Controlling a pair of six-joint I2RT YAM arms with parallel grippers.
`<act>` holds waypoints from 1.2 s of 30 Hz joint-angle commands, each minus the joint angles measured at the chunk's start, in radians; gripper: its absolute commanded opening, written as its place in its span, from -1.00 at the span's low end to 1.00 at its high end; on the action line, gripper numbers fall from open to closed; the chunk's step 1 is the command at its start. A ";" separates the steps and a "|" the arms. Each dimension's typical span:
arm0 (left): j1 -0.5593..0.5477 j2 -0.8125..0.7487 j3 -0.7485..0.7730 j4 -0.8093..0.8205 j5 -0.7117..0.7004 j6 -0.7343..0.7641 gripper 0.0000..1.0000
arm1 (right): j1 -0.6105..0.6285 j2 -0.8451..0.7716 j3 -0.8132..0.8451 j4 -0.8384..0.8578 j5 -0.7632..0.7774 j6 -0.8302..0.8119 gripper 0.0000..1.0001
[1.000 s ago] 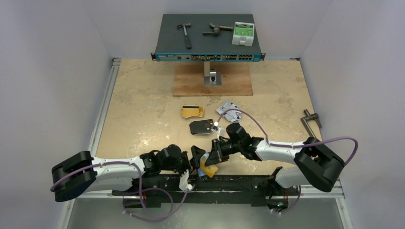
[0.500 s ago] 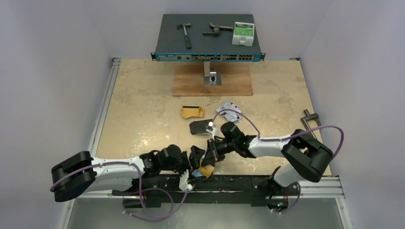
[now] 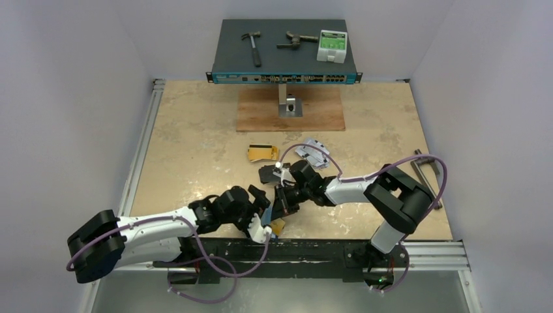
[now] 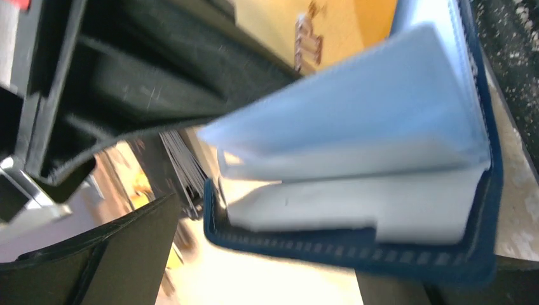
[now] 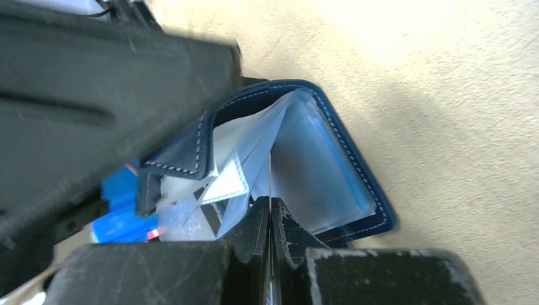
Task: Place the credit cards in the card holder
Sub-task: Open the card holder at the center of the board.
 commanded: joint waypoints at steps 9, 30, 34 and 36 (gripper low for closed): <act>0.171 0.004 0.265 -0.525 0.013 -0.434 1.00 | 0.014 0.080 0.051 -0.011 0.083 -0.033 -1.00; 0.346 0.189 0.692 -0.847 0.400 -1.439 1.00 | 0.022 0.002 0.023 -0.021 0.132 -0.026 -1.00; 0.302 0.197 0.642 -0.807 0.373 -1.417 1.00 | 0.023 -0.017 0.019 -0.023 0.132 -0.024 -1.00; 0.274 0.195 0.617 -0.802 0.352 -1.400 1.00 | 0.022 -0.028 0.024 -0.024 0.124 -0.024 -1.00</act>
